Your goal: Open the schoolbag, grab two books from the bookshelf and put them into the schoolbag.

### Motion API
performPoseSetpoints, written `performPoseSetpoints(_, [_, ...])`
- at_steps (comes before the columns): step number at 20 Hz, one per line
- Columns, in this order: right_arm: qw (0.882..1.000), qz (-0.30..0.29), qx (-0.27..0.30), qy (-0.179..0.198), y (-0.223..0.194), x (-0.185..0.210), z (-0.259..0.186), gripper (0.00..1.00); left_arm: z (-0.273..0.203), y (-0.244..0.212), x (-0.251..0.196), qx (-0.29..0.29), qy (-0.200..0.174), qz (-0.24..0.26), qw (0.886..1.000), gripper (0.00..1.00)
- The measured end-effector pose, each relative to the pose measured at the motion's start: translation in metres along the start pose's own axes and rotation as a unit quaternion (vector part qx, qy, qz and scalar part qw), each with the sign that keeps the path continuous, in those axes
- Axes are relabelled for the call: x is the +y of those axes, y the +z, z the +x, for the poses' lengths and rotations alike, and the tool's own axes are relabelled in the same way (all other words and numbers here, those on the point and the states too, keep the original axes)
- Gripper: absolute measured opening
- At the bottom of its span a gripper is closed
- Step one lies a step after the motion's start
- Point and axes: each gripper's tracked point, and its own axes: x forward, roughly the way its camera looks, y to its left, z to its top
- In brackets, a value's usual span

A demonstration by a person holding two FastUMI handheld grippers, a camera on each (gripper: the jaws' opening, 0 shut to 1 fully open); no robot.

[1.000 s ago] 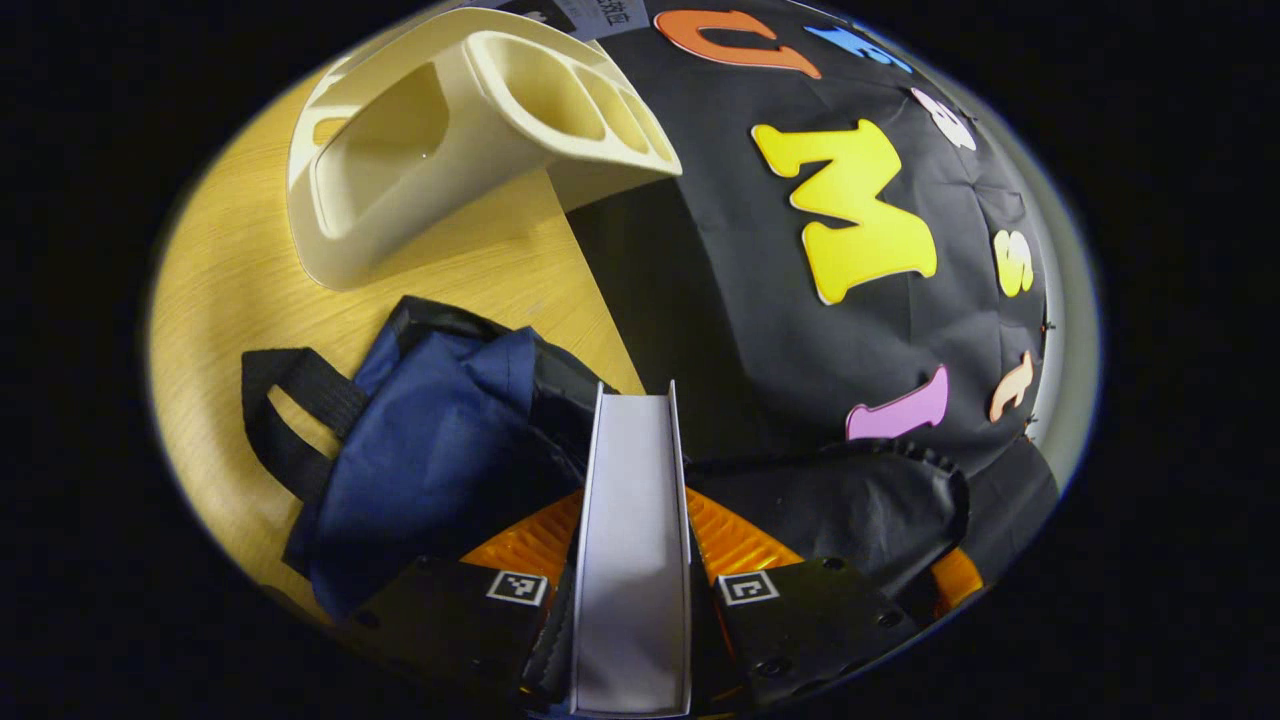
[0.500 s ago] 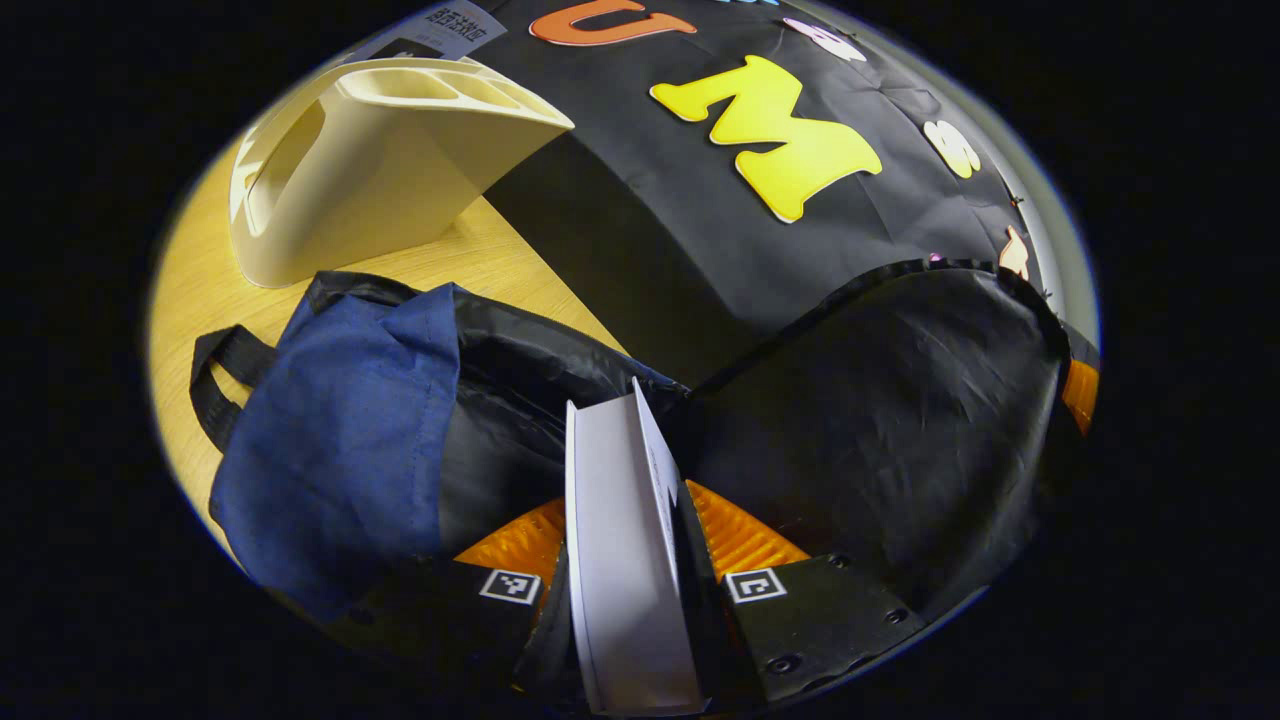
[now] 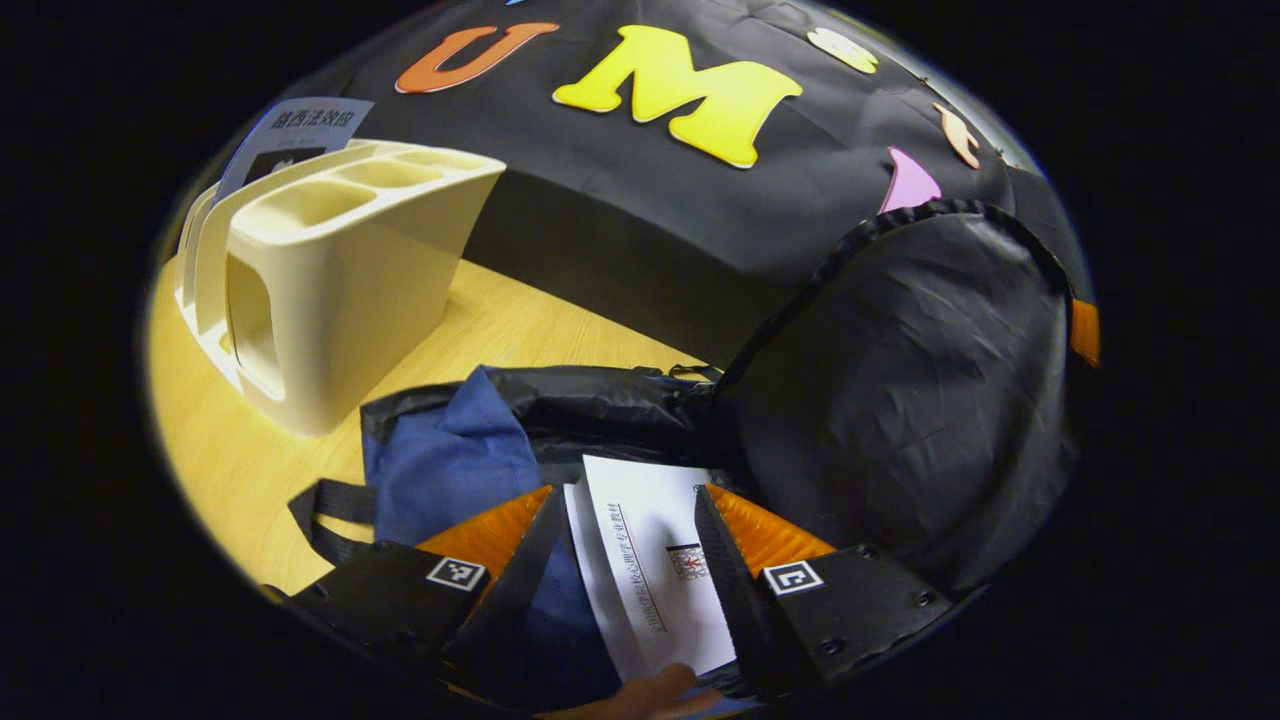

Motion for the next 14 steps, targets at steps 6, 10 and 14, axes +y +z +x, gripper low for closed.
performPoseSetpoints(6, [0.999, 0.015, 0.012, -0.025, -0.019, -0.008, -0.018, 0.04, -0.062, 0.029, 0.032, -0.026, 0.02, 0.059, 0.998, 0.86])
performPoseSetpoints(10, [0.999, 0.023, 0.018, -0.041, -0.024, -0.016, -0.021, 0.04, -0.104, 0.076, 0.066, -0.078, 0.044, 0.111, 0.99, 0.88])
performPoseSetpoints(14, [0.998, 0.038, 0.023, -0.047, -0.027, -0.015, -0.024, 0.04, -0.132, 0.115, 0.099, -0.108, 0.063, 0.124, 0.984, 0.91])
